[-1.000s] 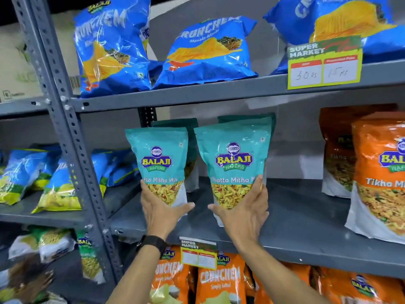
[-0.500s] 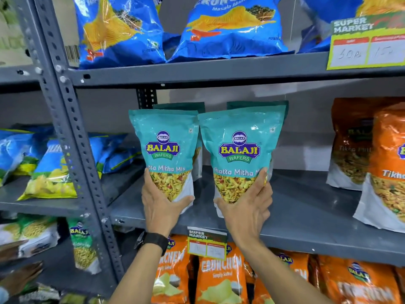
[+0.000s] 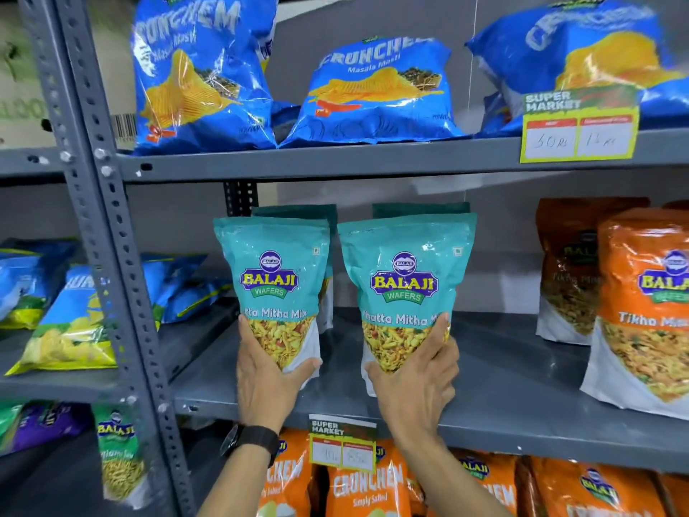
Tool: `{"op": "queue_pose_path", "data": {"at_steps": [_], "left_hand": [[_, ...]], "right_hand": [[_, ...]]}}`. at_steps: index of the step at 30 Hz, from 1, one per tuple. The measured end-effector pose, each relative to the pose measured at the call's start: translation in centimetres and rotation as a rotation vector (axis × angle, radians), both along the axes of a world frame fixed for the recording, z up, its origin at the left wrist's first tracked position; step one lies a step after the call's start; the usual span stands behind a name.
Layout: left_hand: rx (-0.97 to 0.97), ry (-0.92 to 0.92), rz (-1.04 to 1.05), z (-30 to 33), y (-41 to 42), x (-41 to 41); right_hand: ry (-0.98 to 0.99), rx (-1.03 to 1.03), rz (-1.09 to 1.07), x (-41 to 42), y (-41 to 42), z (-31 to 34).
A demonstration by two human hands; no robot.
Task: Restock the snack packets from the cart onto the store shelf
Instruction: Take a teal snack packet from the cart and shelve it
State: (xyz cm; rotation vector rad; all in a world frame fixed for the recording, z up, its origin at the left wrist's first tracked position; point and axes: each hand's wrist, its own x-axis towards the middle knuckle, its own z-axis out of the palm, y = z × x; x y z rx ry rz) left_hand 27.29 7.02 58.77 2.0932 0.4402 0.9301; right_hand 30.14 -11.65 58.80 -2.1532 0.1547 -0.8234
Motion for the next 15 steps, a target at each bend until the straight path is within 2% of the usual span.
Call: {"op": "queue_pose_path", "data": {"at_steps": [5, 9, 12, 15], "left_hand": [[0.020, 0.060, 0.015, 0.5, -0.7, -0.2], [-0.044, 0.036, 0.029, 0.8, -1.8, -1.0], [-0.038, -0.113, 0.120, 1.6, -5.5, -2.6], [0.059, -0.277, 0.118, 2.7, -12.0, -4.0]], "right_hand": [[0.021, -0.003, 0.034, -0.3, -0.2, 0.4], [0.020, 0.001, 0.173, -1.1, -2.5, 0.6], [-0.075, -0.071, 0.288, -1.9, -6.5, 1.0], [-0.158, -0.198, 0.289, -2.2, -12.2, 1.6]]}}
